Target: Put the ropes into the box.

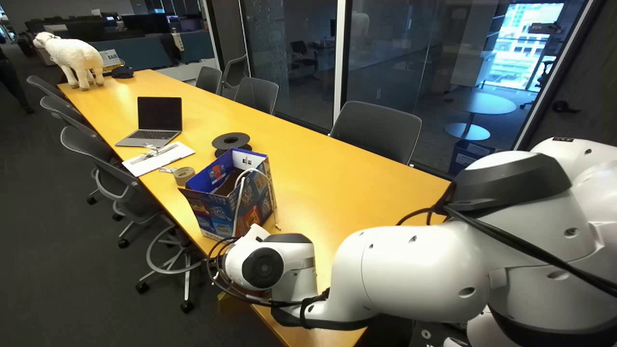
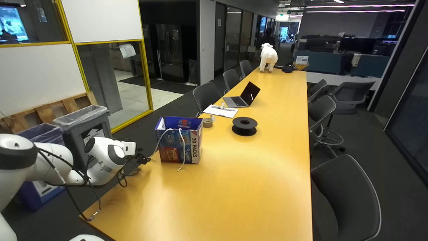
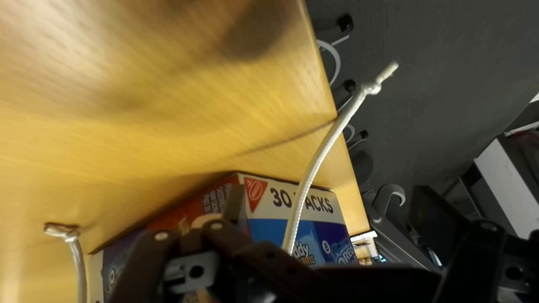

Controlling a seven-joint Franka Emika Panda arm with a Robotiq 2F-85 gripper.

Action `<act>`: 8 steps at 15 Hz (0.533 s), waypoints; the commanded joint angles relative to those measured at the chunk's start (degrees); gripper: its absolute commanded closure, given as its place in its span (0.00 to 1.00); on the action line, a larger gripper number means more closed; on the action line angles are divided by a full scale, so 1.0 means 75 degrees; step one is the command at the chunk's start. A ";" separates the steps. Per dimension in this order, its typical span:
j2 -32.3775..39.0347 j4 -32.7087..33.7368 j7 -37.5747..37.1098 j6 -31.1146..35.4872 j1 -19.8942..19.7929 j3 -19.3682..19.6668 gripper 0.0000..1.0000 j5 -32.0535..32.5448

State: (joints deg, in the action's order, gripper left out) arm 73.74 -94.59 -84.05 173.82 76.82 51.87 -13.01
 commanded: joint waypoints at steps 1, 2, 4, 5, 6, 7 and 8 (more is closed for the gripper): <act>0.0675 0.1123 -0.0237 -0.0436 -0.0598 0.0309 0.00 0.0157; 0.0854 0.1295 -0.0298 -0.0481 -0.0715 0.0338 0.00 0.0234; 0.1011 0.1600 -0.0313 -0.0593 -0.1009 0.0333 0.00 0.0373; 0.1114 0.1717 -0.0323 -0.0645 -0.1110 0.0323 0.00 0.0442; 0.1151 0.1849 -0.0287 -0.0724 -0.1228 0.0330 0.00 0.0520; 0.1191 0.1960 -0.0281 -0.0787 -0.1317 0.0333 0.00 0.0590; 0.1269 0.2040 -0.0320 -0.0794 -0.1357 0.0351 0.00 0.0646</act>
State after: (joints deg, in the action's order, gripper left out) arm 79.68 -84.50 -84.23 169.52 68.33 52.50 -9.84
